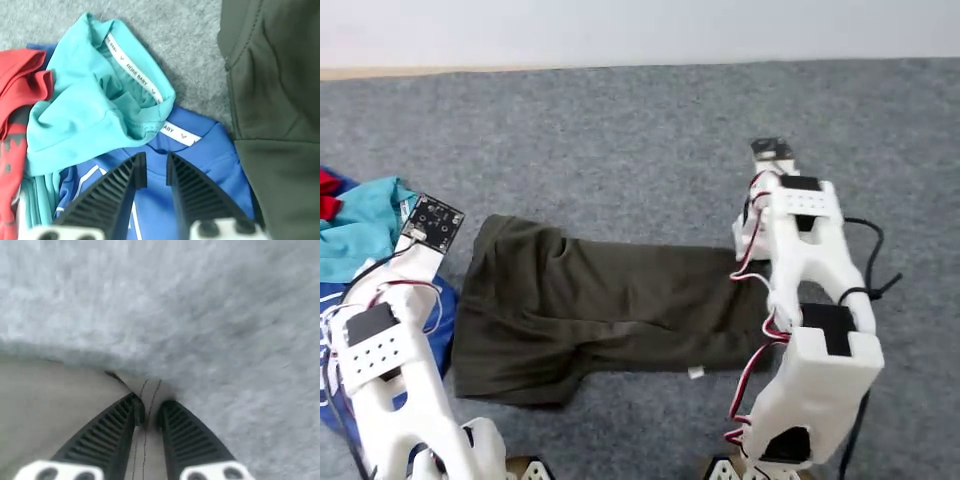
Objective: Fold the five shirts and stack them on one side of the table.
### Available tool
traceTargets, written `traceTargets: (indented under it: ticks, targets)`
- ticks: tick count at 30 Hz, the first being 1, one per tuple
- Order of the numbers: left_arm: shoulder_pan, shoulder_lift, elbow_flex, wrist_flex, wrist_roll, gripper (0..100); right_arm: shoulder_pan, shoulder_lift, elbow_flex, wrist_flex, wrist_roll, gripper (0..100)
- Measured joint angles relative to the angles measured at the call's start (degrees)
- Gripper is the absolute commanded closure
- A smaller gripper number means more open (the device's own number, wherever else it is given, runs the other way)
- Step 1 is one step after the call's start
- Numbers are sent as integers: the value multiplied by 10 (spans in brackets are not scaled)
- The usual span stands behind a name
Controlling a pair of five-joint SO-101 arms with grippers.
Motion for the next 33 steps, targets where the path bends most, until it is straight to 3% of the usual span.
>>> traceTargets:
  ticks: [13,23,29,33]
  targets:
    - [11,0,0,0,0,924,74,95,-142,0,65,988]
    - [11,0,0,0,0,924,100,138,-179,0,72,983]
    - [11,0,0,0,0,924,107,139,-196,40,72,786]
    - [11,0,0,0,0,924,110,137,-242,99,66,773]
